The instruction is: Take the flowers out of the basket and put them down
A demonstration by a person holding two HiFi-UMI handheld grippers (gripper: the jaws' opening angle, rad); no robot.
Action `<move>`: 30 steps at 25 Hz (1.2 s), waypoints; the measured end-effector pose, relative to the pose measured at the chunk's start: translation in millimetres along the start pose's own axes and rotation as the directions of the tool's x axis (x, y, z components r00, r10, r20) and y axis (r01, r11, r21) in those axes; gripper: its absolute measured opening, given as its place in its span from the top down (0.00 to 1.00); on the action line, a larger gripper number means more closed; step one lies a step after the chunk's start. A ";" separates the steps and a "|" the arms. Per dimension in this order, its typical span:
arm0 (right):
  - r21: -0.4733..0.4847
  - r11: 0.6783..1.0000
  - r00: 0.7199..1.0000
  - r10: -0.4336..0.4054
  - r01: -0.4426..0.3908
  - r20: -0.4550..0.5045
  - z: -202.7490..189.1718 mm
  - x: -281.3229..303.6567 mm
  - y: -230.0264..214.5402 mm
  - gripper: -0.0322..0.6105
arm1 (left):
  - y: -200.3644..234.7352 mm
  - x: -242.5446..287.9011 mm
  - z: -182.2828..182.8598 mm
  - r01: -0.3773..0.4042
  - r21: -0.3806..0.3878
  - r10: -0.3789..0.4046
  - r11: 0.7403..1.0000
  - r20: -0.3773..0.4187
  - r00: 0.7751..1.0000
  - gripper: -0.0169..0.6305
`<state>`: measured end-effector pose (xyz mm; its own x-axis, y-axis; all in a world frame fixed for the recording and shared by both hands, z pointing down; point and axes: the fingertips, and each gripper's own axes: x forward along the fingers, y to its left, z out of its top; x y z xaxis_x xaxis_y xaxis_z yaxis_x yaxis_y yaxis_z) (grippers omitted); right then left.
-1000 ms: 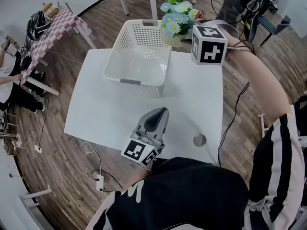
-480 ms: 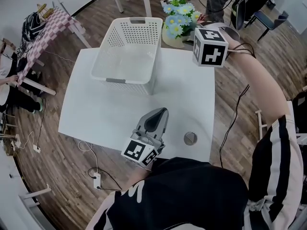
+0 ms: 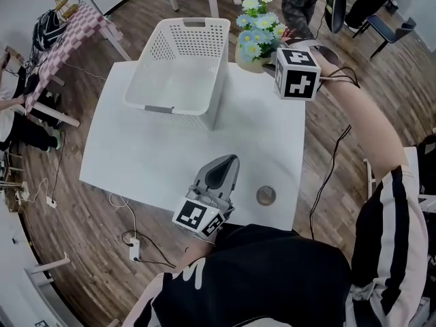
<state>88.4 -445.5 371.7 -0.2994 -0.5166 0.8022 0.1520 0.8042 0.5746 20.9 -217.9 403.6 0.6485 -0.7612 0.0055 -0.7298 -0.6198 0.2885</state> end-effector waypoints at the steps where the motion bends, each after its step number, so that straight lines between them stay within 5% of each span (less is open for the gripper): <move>1: 0.002 1.000 1.000 0.006 -0.006 0.000 -1.4 3.4 2.8 0.81 | -0.6 -0.1 -1.8 -0.004 -0.002 0.004 1.000 -0.002 1.000 0.97; 30: -0.045 0.992 0.992 0.116 -0.118 -0.047 -17.3 88.3 69.3 0.81 | 7.2 -12.8 -28.4 -0.076 -0.036 0.074 0.996 -0.053 0.996 0.97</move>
<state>88.8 -440.5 485.2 -0.2349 -0.4333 0.8701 0.2284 0.8455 0.4827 13.5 -207.1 432.7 0.6031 -0.7939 0.0779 -0.7689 -0.5526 0.3216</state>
